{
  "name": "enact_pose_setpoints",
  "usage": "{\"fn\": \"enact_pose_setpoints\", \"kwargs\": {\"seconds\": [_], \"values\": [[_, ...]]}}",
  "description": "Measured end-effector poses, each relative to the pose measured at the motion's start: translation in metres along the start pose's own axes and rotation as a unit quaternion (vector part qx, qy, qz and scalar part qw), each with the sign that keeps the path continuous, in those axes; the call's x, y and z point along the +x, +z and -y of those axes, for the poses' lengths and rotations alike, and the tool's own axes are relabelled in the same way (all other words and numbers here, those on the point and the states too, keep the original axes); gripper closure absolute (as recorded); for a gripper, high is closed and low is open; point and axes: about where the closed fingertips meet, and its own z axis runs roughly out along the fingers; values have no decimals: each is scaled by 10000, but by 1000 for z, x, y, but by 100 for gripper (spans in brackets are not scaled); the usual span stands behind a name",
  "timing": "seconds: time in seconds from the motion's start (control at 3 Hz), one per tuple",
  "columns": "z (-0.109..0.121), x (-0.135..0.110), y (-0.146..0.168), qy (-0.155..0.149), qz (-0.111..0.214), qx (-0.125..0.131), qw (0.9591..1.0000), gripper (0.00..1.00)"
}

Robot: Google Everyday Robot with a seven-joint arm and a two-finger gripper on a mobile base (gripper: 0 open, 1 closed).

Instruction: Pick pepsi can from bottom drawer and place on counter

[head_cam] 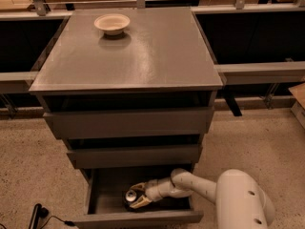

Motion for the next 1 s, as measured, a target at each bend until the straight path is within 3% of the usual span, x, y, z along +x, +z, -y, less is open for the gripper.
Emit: {"fn": "enact_pose_setpoints", "kwargs": {"seconds": [0.33,0.67,1.0], "values": [[-4,-33,-27,-103,241,156,9995,100],[-16,-76,-64,-261,301,176,9991,100],[-33,-135,-100,-530,150,-180,9983,100]]}}
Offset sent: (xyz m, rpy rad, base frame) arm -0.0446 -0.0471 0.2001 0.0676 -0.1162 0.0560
